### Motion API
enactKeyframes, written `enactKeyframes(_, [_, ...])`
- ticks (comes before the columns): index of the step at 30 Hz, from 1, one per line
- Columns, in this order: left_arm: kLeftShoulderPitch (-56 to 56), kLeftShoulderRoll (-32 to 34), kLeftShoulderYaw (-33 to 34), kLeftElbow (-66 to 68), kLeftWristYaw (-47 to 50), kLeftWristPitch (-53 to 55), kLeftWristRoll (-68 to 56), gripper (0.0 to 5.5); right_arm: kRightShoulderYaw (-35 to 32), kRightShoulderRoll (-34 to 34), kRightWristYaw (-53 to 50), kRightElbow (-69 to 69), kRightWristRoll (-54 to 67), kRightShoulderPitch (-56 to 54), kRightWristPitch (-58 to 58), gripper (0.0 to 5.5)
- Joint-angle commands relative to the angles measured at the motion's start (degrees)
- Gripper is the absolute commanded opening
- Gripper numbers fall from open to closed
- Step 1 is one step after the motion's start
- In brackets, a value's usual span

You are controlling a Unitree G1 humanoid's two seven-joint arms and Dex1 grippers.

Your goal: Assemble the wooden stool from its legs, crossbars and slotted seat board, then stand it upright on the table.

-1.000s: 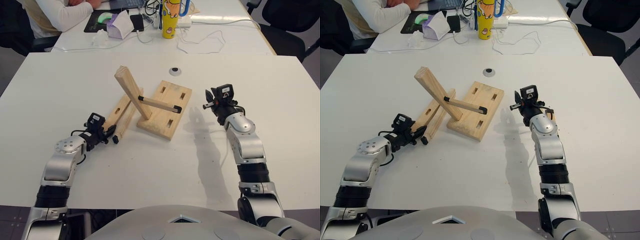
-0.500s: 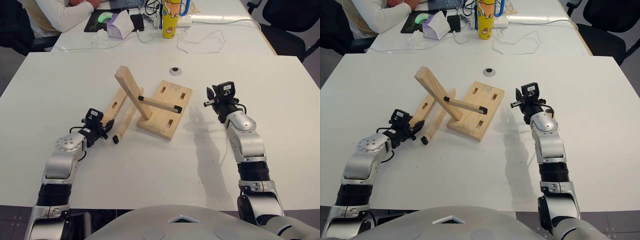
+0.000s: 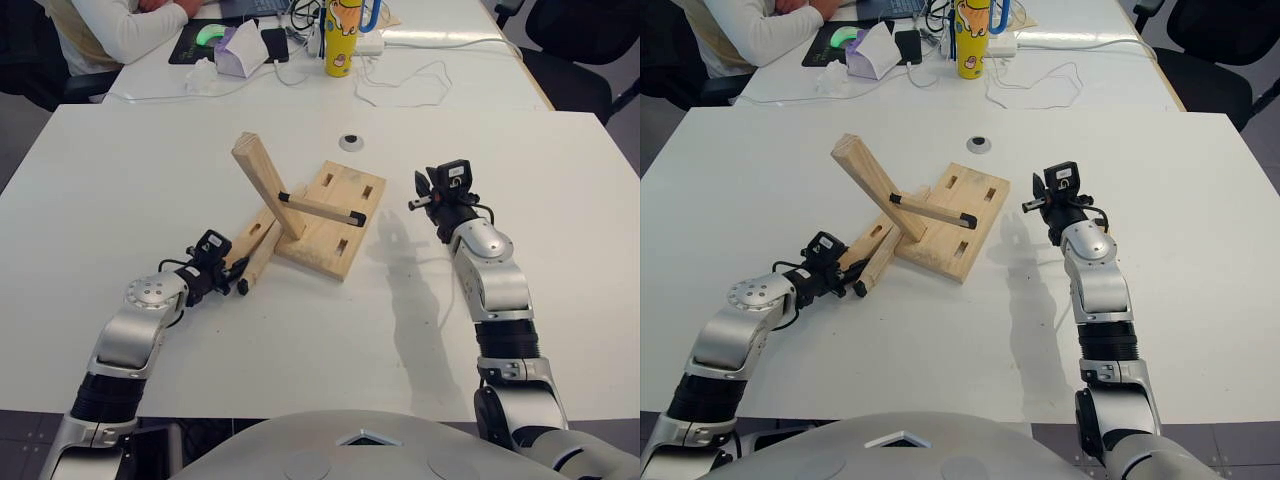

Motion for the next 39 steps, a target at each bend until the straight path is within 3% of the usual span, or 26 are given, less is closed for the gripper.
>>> enactKeyframes(1, [-1.90,-0.44,2.32,0.47,2.56,-0.29,1.12,2.04,-0.37,-0.01,-0.28,0.25,-0.20,-1.02,-0.23,0.98])
enactKeyframes(7, [-3.78,-1.86,4.31,-1.27,5.17,-0.97,1.08,2.04,-0.99,-0.60,-0.34,0.63,-0.21,-2.06,-0.87,0.98])
enactKeyframes(14, [-13.00,-6.41,12.90,-3.69,13.21,-8.71,-0.14,2.04,-6.49,-0.13,-0.13,-0.24,5.32,-11.13,-1.85,0.98])
enactKeyframes(17, [-16.52,-7.81,14.17,-7.70,13.69,-13.03,-1.83,2.04,-9.55,1.62,3.58,-3.96,16.08,-15.87,5.18,0.98])
enactKeyframes(21, [-19.18,-7.45,11.90,-14.10,9.29,-12.96,-6.12,2.04,-14.14,2.52,8.15,-12.09,41.81,-20.57,26.15,0.98])
enactKeyframes(25, [-20.31,-5.91,9.75,-18.71,5.21,-8.93,-10.41,2.04,-18.21,2.76,3.95,-14.76,63.31,-23.48,37.40,1.16])
enactKeyframes(29, [-19.93,-4.43,8.51,-21.76,2.00,-5.47,-13.66,2.04,-19.97,3.89,-6.24,-12.21,79.16,-24.48,39.28,1.74])
enactKeyframes(33, [-20.40,-2.97,7.08,-23.59,0.10,-2.50,-15.59,2.04,-19.02,3.42,-13.59,-11.38,86.70,-24.42,38.18,2.36])
enactKeyframes(39, [-20.91,-1.30,6.00,-24.37,-1.12,-0.80,-16.47,2.04,-17.25,2.62,-18.35,-11.85,91.56,-24.25,35.66,2.54])
